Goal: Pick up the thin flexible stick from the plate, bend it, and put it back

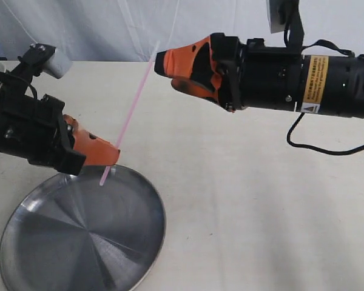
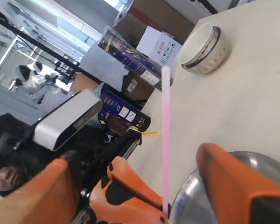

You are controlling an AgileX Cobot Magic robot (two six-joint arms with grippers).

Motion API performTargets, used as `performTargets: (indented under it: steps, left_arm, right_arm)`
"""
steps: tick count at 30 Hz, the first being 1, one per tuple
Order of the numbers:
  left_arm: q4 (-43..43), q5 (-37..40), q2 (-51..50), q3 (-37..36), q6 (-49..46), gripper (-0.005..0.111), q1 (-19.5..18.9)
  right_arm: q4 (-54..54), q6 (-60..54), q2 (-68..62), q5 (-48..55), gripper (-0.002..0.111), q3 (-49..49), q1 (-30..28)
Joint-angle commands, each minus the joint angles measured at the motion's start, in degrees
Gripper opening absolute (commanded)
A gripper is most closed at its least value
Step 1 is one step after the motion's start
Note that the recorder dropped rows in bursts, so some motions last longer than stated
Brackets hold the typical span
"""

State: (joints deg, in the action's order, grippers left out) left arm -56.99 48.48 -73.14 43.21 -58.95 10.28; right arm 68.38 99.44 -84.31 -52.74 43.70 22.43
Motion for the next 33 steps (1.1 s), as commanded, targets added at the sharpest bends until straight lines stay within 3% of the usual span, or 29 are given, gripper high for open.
performTargets:
  steps: [1, 7, 25, 27, 31, 33]
  left_arm:
    - [-1.5, -0.2, 0.5, 0.3, -0.3, 0.0, 0.2]
    - [-4.1, 1.9, 0.5, 0.3, -3.1, 0.0, 0.2]
    - [-6.8, 8.5, 0.5, 0.3, -7.2, 0.0, 0.2]
    - [-7.4, 8.8, 0.5, 0.3, -7.7, 0.0, 0.2]
    - [-10.7, 9.4, 0.5, 0.3, -10.5, 0.0, 0.2]
    - [-11.7, 8.8, 0.5, 0.3, -10.6, 0.0, 0.2]
  right_arm:
    - [-1.1, -2.1, -0.1, 4.3, 0.069, 1.9, 2.8]
    - [-1.3, -2.3, -0.3, 10.8, 0.069, 4.0, 5.7]
    - [-5.6, -3.9, -4.7, 8.9, 0.067, 4.7, 5.7]
    - [-6.0, -3.9, -4.7, 8.9, 0.051, 4.7, 5.7]
    - [-4.6, -4.4, -4.7, 8.2, 0.004, 4.7, 5.7]
    - [-2.3, -4.4, -4.7, 6.9, -0.001, 4.7, 5.7]
